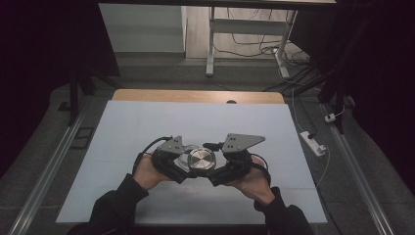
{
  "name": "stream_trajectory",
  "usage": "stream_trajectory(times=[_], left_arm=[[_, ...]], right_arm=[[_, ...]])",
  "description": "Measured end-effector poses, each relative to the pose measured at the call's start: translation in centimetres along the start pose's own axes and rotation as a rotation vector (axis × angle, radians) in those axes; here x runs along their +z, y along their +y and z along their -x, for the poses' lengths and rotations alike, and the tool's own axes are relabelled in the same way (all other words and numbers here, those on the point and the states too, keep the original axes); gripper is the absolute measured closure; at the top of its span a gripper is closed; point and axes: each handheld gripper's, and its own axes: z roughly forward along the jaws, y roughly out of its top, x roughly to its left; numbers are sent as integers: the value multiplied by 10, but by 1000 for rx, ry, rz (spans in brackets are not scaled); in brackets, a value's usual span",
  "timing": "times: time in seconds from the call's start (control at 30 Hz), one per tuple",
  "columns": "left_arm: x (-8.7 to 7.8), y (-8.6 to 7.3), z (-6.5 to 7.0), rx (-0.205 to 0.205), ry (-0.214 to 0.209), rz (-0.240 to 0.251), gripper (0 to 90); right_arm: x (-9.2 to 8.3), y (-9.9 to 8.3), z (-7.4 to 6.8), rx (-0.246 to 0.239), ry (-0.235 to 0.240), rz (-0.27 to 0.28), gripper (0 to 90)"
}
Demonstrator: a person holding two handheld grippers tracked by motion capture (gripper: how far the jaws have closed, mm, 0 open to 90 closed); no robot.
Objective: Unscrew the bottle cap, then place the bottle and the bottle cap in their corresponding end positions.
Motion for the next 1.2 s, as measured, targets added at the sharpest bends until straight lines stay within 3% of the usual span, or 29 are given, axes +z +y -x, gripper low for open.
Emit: stream_trajectory(times=[1.2], left_arm=[[0, 1, -28, -49, 93, 32, 153]], right_arm=[[4, -24, -15, 0, -3, -20, 197]])
